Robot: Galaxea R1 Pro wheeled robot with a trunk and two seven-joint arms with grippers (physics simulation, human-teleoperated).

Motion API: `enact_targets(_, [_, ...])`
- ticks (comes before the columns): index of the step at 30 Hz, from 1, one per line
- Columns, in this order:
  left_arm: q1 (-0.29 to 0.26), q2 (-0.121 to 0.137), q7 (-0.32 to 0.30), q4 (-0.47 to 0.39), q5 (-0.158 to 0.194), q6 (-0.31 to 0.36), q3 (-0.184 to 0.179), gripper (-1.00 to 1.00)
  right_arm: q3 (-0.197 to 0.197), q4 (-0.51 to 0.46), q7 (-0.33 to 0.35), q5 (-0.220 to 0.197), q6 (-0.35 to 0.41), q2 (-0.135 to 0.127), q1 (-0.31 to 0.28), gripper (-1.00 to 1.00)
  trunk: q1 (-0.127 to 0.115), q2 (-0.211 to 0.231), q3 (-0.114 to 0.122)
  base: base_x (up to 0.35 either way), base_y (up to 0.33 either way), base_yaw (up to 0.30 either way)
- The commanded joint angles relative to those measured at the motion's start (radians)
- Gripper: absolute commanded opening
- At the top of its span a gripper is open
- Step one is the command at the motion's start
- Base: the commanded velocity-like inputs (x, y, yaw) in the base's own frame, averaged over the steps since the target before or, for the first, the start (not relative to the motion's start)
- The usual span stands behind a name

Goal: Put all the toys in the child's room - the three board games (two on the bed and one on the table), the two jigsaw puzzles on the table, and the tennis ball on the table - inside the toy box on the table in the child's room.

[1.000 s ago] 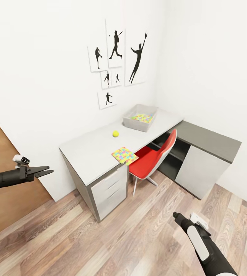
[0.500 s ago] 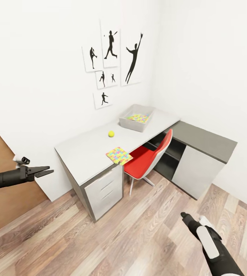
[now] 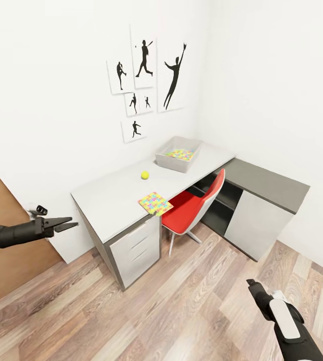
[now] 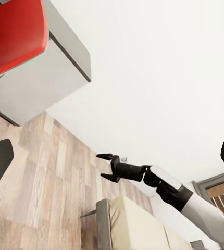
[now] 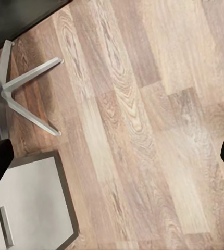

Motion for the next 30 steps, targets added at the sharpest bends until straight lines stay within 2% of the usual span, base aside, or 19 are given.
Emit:
enact_targets(1, [-0.001, -0.011, -0.004, 0.000, -0.001, 0.012, -0.001, 1.00, 0.000, -0.002, -0.006, -0.008, 0.004, 0.000, -0.001, 1.00, 0.001, -0.002, -0.002, 0.000, 0.000, 0.000])
enact_targets(3, [0.000, -0.045, -0.004, 0.001, -0.002, 0.015, -0.001, 1.00, -0.001, -0.002, -0.006, -0.008, 0.005, 0.000, -0.001, 1.00, 0.001, -0.002, -0.002, 0.000, 0.000, 0.000])
enact_targets(5, [0.000, -0.101, -0.004, 0.005, -0.005, 0.016, -0.002, 1.00, -0.001, -0.002, -0.009, -0.008, 0.005, 0.001, -0.001, 1.00, 0.001, -0.002, -0.002, 0.000, 0.000, 0.000])
enact_targets(6, [0.000, -0.118, -0.004, 0.007, -0.006, 0.016, -0.002, 1.00, -0.001, -0.001, -0.010, -0.008, 0.005, 0.001, -0.001, 1.00, 0.001, -0.002, -0.002, 0.000, 0.000, 0.000])
enact_targets(9, [0.001, -0.213, 0.014, 0.028, -0.021, 0.016, -0.003, 1.00, -0.001, 0.000, -0.011, -0.008, 0.005, 0.002, -0.001, 1.00, 0.001, -0.002, -0.002, 0.000, 0.000, 0.000])
enact_targets(10, [0.005, -0.241, 0.043, 0.034, -0.023, 0.017, -0.003, 1.00, -0.001, 0.001, -0.012, -0.008, 0.004, 0.002, -0.001, 1.00, 0.001, -0.002, -0.002, 0.000, 0.000, 0.000])
enact_targets(11, [0.008, -0.255, 0.058, 0.037, -0.023, 0.018, -0.003, 1.00, -0.001, 0.001, -0.012, -0.008, 0.005, 0.002, -0.001, 1.00, 0.001, -0.002, -0.002, 0.000, 0.000, 0.000])
enact_targets(12, [0.016, -0.305, 0.105, 0.047, -0.024, 0.018, -0.003, 1.00, -0.001, 0.001, -0.012, -0.008, 0.004, 0.002, -0.001, 1.00, 0.001, -0.002, -0.002, 0.000, 0.000, 0.000])
enact_targets(13, [0.019, -0.323, 0.120, 0.050, -0.023, 0.018, -0.003, 1.00, -0.001, 0.001, -0.012, -0.008, 0.004, 0.002, -0.001, 1.00, 0.001, -0.002, -0.002, 0.000, 0.000, 0.000])
enact_targets(15, [0.036, -0.407, 0.187, 0.057, -0.025, 0.015, -0.003, 1.00, -0.001, 0.001, -0.012, -0.008, 0.004, 0.002, -0.001, 1.00, 0.001, -0.002, -0.002, 0.000, 0.000, 0.000])
enact_targets(16, [0.041, -0.429, 0.206, 0.058, -0.025, 0.014, -0.003, 1.00, -0.001, 0.002, -0.012, -0.008, 0.004, 0.002, -0.001, 1.00, 0.001, -0.002, -0.002, 0.000, 0.000, 0.000])
enact_targets(18, [0.055, -0.508, 0.294, 0.061, -0.026, 0.010, -0.002, 1.00, -0.001, 0.002, -0.012, -0.008, 0.004, 0.002, -0.001, 1.00, 0.001, -0.002, -0.002, 0.000, 0.000, 0.000])
enact_targets(19, [0.058, -0.526, 0.319, 0.061, -0.025, 0.009, -0.001, 1.00, -0.001, 0.002, -0.012, -0.008, 0.004, 0.002, -0.001, 1.00, 0.001, -0.002, -0.002, 0.000, 0.000, 0.000])
enact_targets(21, [0.070, -0.583, 0.410, 0.062, -0.021, 0.006, 0.000, 1.00, -0.001, 0.002, -0.012, -0.008, 0.003, 0.002, -0.001, 1.00, 0.001, -0.002, -0.002, 0.000, 0.000, 0.000])
enact_targets(25, [0.084, -0.651, 0.523, 0.065, -0.017, 0.002, 0.003, 1.00, -0.001, 0.002, -0.012, -0.008, 0.003, 0.002, -0.001, 1.00, 0.001, -0.002, -0.002, 0.000, 0.000, 0.000])
enact_targets(27, [0.089, -0.669, 0.561, 0.065, -0.017, -0.009, 0.005, 1.00, -0.001, 0.002, -0.012, -0.008, 0.002, 0.002, -0.001, 1.00, 0.001, -0.002, -0.002, 0.000, 0.000, 0.000])
enact_targets(30, [0.093, -0.688, 0.612, 0.068, -0.010, -0.065, 0.006, 1.00, -0.001, 0.002, -0.012, -0.008, 0.001, 0.003, -0.001, 1.00, 0.001, -0.002, -0.002, 0.000, 0.000, 0.000])
